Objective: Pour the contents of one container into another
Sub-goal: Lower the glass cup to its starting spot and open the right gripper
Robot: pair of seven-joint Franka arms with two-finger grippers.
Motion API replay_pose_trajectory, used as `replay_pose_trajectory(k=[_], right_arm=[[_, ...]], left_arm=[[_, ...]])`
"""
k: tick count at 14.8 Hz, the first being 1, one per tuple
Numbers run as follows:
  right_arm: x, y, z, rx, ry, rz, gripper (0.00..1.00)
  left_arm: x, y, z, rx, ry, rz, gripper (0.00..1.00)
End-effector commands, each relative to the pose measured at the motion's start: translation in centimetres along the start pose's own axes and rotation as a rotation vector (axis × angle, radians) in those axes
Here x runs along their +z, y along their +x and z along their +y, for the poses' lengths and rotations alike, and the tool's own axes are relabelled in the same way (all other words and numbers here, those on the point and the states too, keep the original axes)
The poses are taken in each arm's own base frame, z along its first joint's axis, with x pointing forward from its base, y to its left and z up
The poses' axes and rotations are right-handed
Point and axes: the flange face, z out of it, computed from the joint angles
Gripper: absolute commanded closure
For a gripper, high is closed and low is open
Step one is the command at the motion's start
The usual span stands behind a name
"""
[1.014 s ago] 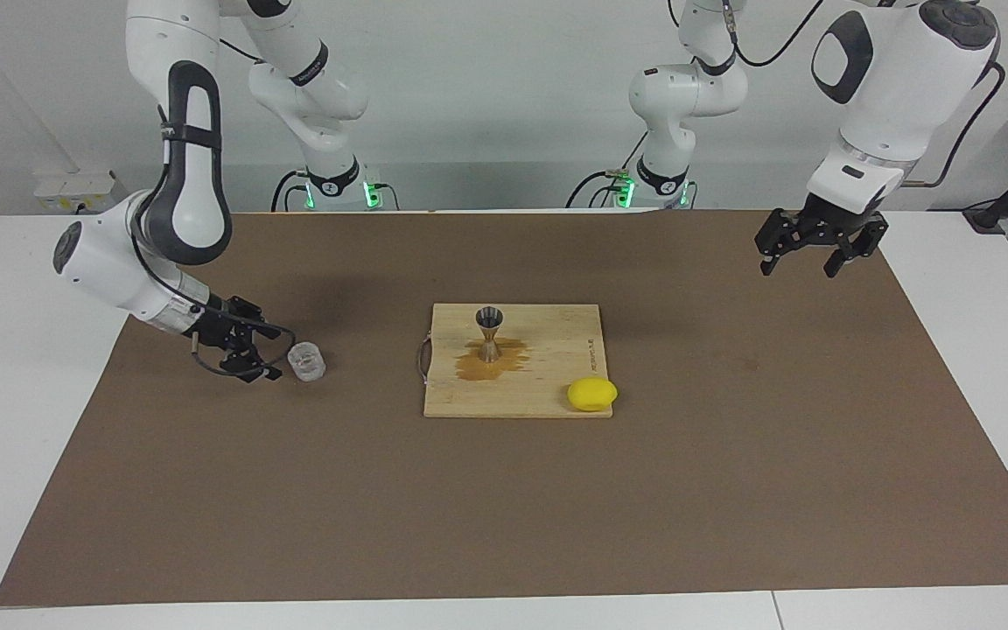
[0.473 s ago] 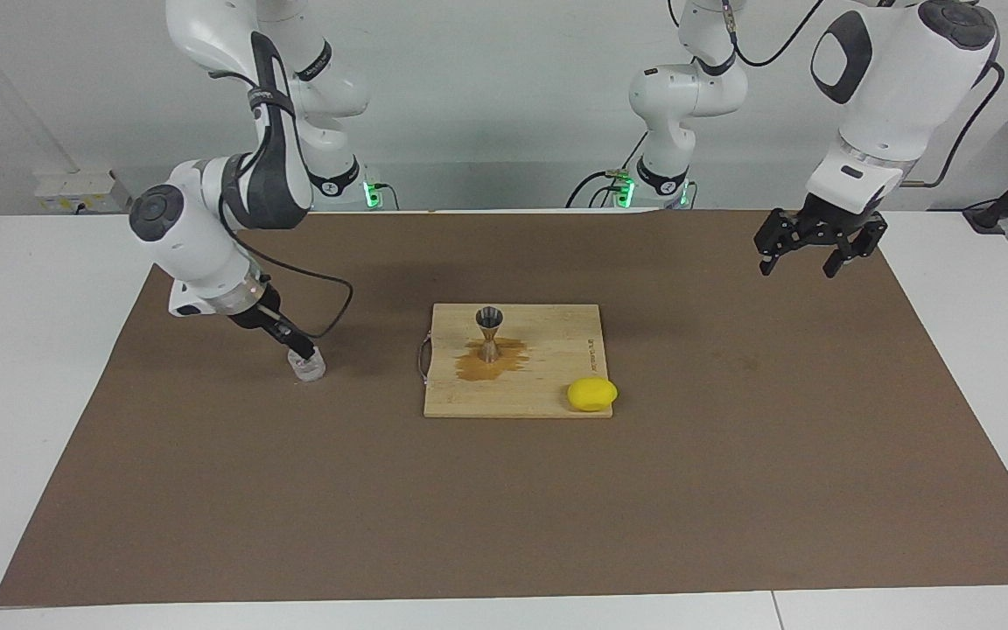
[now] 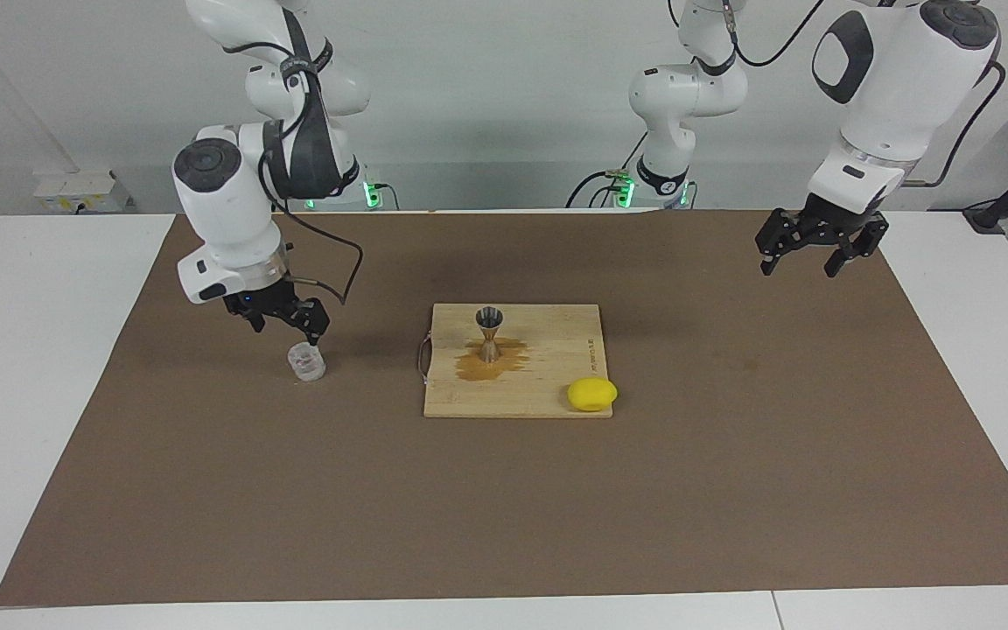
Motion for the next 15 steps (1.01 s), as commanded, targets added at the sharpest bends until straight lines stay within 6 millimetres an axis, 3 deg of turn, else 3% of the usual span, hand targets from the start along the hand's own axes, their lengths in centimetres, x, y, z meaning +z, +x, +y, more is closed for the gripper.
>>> replay_pose_trajectory(k=[1,3,6,8,11,15], right_arm=[[-7.3,1.0,0.3,-0.016,-0.011,0.02,0.0],[-10.8,1.4,0.7,-0.008,-0.007,0.026,0.0],[-13.4,1.1,1.7,-0.023,0.002,0.018,0.0],[-14.0,0.0,2.1,-0.055,-0.007,-0.016,0.0],[-13.1,-2.4,2.6,-0.096,-0.032,-0.091,0.0],[-13.0,-2.5,2.0,-0.097,0.016,-0.101,0.0]], left_arm=[[-0.6,-0.1,0.0,-0.01,0.014,0.0,0.0],[-0.7,0.0,0.0,-0.01,0.014,0.001,0.0],[-0.7,-0.1,0.0,-0.01,0.015,0.001,0.0],[-0.7,-0.2,-0.1,-0.012,0.015,0.0,0.0],[-0.7,-0.2,0.0,-0.012,0.015,0.0,0.0],[-0.8,-0.1,-0.1,-0.01,0.015,0.008,0.0]])
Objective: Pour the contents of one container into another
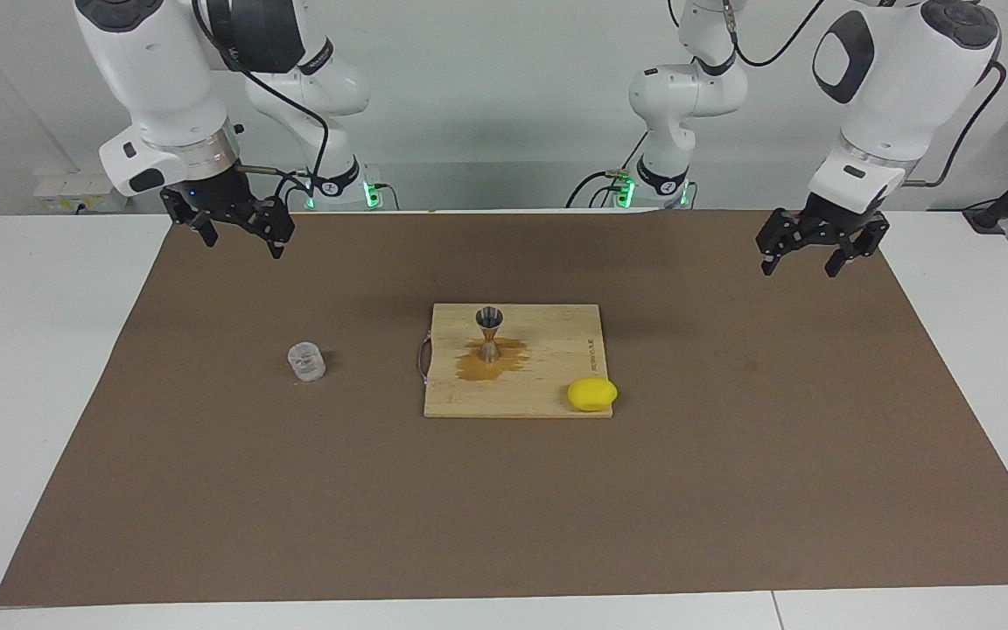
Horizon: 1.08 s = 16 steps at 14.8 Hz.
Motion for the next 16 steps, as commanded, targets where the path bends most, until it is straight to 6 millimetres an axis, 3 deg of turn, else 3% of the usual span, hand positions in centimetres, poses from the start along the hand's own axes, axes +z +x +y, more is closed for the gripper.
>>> replay_pose_trajectory(k=[1,16], right_arm=[[0.04,-0.8,0.08,-0.023,0.039,-0.008,0.0],[0.62,-0.89,-0.2,-0.068,0.04,0.001,0.0]], left_arm=[[-0.74,-0.1,-0.13,-0.011,0.015,0.008,0.0],[-0.61,-0.27,-0.47,-0.014,0.015,-0.003,0.0]])
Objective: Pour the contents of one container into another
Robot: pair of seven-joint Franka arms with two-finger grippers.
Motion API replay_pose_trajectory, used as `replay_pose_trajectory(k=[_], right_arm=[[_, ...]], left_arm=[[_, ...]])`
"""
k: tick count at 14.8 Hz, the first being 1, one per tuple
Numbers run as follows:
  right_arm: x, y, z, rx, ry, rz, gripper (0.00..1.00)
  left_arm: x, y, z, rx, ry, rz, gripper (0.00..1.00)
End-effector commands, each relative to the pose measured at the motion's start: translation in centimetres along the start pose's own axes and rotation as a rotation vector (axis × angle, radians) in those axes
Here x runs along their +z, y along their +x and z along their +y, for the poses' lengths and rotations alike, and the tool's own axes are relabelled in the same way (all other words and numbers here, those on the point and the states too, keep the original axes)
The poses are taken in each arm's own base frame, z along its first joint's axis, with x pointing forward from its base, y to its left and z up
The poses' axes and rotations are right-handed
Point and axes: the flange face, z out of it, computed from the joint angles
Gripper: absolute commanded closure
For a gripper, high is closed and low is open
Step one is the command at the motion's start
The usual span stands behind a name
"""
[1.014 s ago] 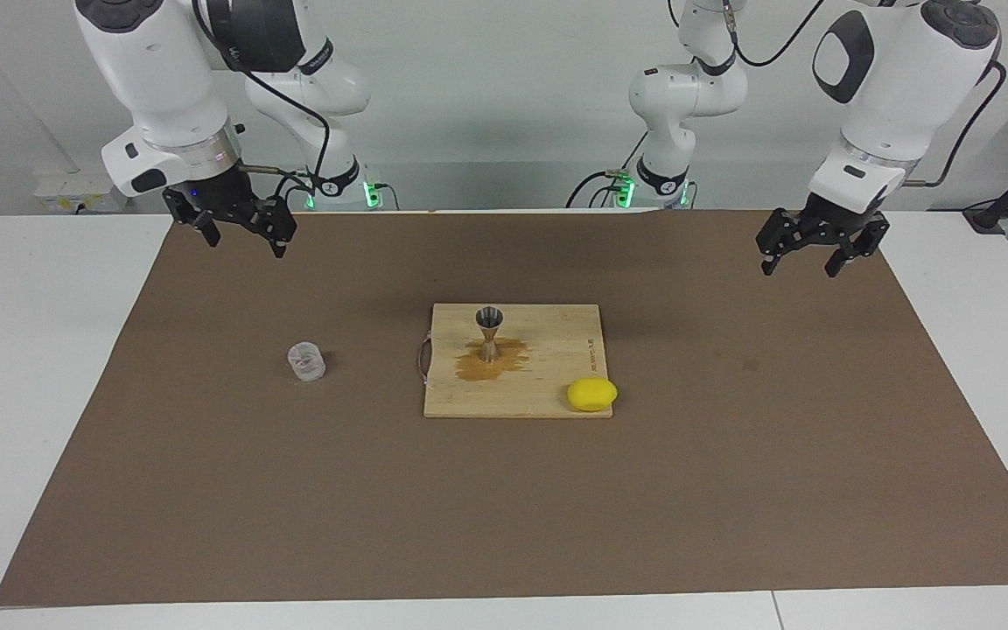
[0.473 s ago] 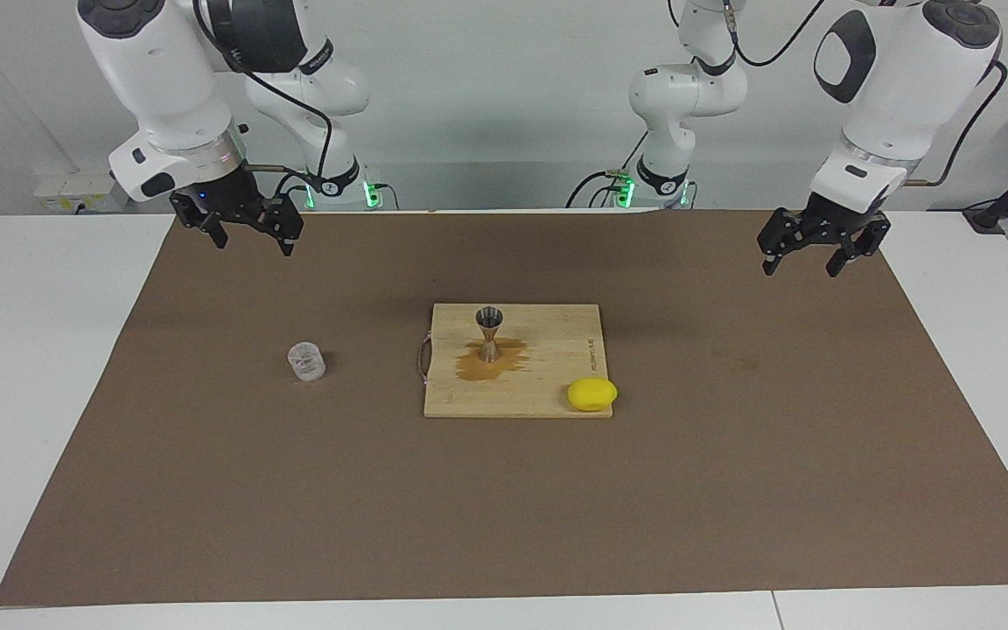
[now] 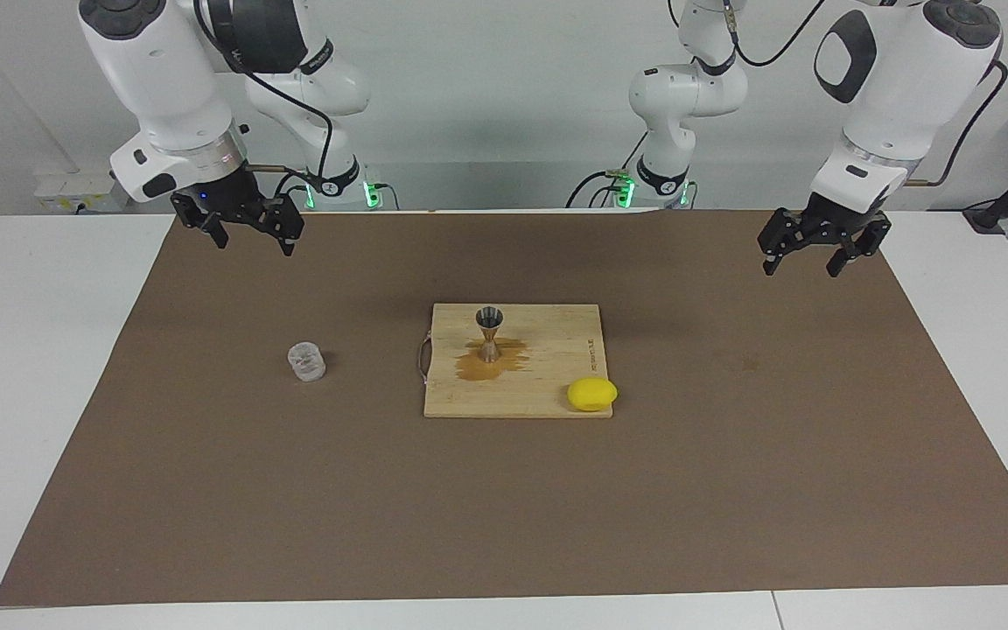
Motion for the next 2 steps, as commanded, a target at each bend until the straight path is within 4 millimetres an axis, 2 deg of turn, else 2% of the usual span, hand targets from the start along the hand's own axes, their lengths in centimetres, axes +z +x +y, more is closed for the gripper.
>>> replay_pose_trajectory(k=[1,2], right_arm=[[0.14,-0.72,0.02,-0.014,0.017,0.01,0.0],[0.04,-0.75,0.02,-0.014,0.017,0.013,0.0]], left_arm=[[-0.56,-0.2,-0.11,-0.008,0.015,-0.003,0.0],[-0.57,-0.18,-0.13,-0.007,0.016,-0.001,0.0]])
